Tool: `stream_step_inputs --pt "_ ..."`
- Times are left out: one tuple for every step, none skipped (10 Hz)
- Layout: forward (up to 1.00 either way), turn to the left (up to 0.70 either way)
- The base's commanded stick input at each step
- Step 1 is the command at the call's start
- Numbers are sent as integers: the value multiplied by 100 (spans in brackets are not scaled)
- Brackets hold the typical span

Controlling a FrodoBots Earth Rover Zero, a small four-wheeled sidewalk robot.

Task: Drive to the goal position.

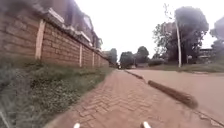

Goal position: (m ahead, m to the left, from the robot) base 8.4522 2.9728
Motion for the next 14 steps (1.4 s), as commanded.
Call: stream_step_inputs --pt "50 0" --pt "50 0" --pt "50 0" --pt "50 0" --pt "50 0" --pt "50 0" --pt "50 0" --pt "50 3" --pt "50 0" --pt "50 -46" --pt "50 -48" --pt "50 -19" --pt "50 11" --pt "50 7"
